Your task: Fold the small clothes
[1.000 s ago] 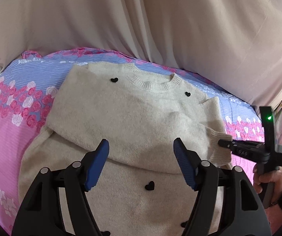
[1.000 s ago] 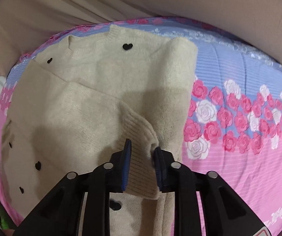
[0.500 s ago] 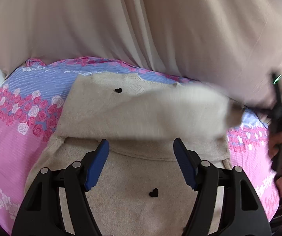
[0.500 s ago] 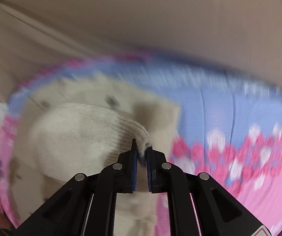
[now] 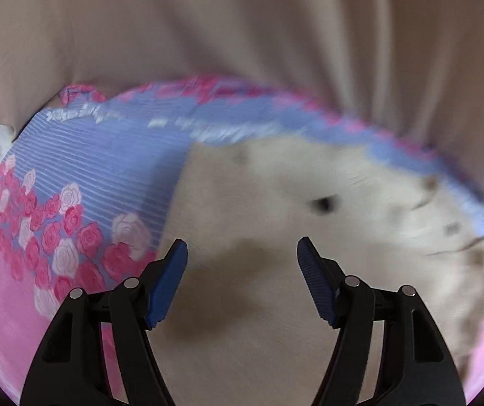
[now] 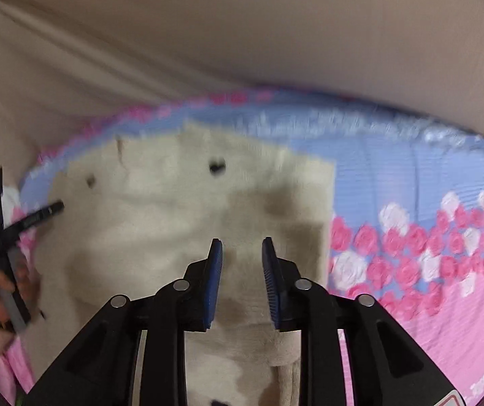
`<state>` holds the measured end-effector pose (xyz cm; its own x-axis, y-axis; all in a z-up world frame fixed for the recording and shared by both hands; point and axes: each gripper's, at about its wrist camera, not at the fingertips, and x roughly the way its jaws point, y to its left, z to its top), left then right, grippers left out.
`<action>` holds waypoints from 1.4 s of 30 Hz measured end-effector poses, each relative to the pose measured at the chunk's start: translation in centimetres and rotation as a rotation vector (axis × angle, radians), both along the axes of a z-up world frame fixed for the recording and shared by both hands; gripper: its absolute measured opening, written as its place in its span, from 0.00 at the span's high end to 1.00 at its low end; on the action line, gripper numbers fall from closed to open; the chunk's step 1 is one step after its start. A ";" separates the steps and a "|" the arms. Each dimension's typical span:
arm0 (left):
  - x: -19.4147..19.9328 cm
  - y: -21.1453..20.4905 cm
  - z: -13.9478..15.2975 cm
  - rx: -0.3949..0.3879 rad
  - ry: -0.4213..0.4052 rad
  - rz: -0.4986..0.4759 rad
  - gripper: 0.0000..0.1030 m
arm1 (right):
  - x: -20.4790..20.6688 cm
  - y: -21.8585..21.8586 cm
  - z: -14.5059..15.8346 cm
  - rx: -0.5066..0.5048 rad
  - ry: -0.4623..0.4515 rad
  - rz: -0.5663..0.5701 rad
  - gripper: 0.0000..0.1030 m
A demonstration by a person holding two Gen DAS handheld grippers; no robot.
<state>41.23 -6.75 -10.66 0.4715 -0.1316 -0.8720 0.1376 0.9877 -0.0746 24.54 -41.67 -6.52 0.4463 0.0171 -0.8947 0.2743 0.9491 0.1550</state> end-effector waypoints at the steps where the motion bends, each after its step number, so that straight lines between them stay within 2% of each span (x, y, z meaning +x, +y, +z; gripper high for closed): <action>1: 0.5 0.4 -1.3 0.011 0.040 0.012 0.36 | 0.5 -0.4 -2.3 -0.032 0.087 -0.002 0.83; 2: 0.5 1.0 -1.5 -0.021 0.036 0.022 0.36 | 0.5 -0.9 -3.5 -0.046 0.125 -0.014 0.95; 4: -0.1 1.9 -0.5 -0.018 0.015 0.046 0.36 | -0.7 -1.8 -2.6 -0.027 0.074 -0.066 0.95; 5: -0.6 2.5 0.2 -0.016 0.007 0.057 0.37 | -1.6 -2.0 -1.5 -0.041 0.051 -0.101 0.89; 6: -1.7 3.5 1.4 -0.054 -0.011 0.051 0.37 | -2.6 -2.0 -0.4 -0.062 0.032 -0.122 0.75; 8: -4.3 5.3 2.9 -0.097 -0.033 0.052 0.33 | -5.1 -1.7 0.9 -0.060 0.005 -0.127 0.58; 10: -7.6 7.4 3.6 -0.135 -0.021 0.039 0.26 | -9.0 -1.2 1.1 -0.013 0.019 -0.121 0.54; 11: -9.2 8.3 3.5 -0.141 -0.005 0.033 0.23 | -10.4 -0.9 0.8 0.001 0.040 -0.118 0.50; 15: -17.7 12.4 1.2 -0.136 0.118 0.036 0.23 | -18.7 1.7 -1.9 0.032 0.155 -0.110 0.50; 18: -22.5 14.5 -0.1 -0.182 0.198 0.084 0.23 | -22.7 4.0 -3.7 0.077 0.204 -0.130 0.50; 20: -25.7 15.5 -0.6 -0.204 0.229 0.099 0.22 | -25.1 5.2 -4.7 0.142 0.223 -0.139 0.49; 22: -27.7 15.7 -0.7 -0.201 0.224 0.090 0.19 | -26.5 6.1 -5.7 0.211 0.223 -0.148 0.48; 24: -28.9 15.6 -1.1 -0.180 0.217 0.078 0.16 | -26.8 7.0 -5.6 0.182 0.191 -0.139 0.38; 26: -29.0 15.5 -1.8 -0.146 0.206 0.081 0.15 | -26.7 7.8 -5.7 0.150 0.185 -0.128 0.37; 31: -29.9 14.4 -1.8 -0.093 0.162 0.071 0.15 | -27.0 8.3 -5.8 0.170 0.141 -0.146 0.38; 34: -29.9 15.6 -1.8 -0.142 0.137 0.115 0.23 | -28.1 8.5 -6.0 0.216 0.116 -0.161 0.50; 36: -30.1 16.5 -1.6 -0.176 0.123 0.158 0.35 | -28.4 8.6 -6.0 0.198 0.115 -0.163 0.67; 37: -30.1 17.0 -1.7 -0.190 0.117 0.176 0.44 | -29.5 8.3 -5.9 0.204 0.111 -0.169 0.77; 38: -30.0 17.4 -1.7 -0.198 0.113 0.188 0.59 | -29.7 7.8 -6.1 0.247 0.111 -0.175 0.90; 39: -30.0 18.1 -1.7 -0.216 0.114 0.201 0.72 | -29.9 7.4 -6.2 0.272 0.106 -0.188 0.90; 40: -29.8 19.0 -1.9 -0.276 0.141 0.211 0.83 | -30.2 7.0 -6.2 0.297 0.095 -0.205 0.90; 42: -29.6 20.9 -2.3 -0.394 0.187 0.247 0.83 | -30.7 6.8 -6.2 0.318 0.089 -0.208 0.89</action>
<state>11.66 14.15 -13.00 0.3706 -0.3716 -0.8512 -0.1482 0.8811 -0.4492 -6.11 -34.89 -12.67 0.3901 0.2172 -0.8948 0.4817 0.7801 0.3994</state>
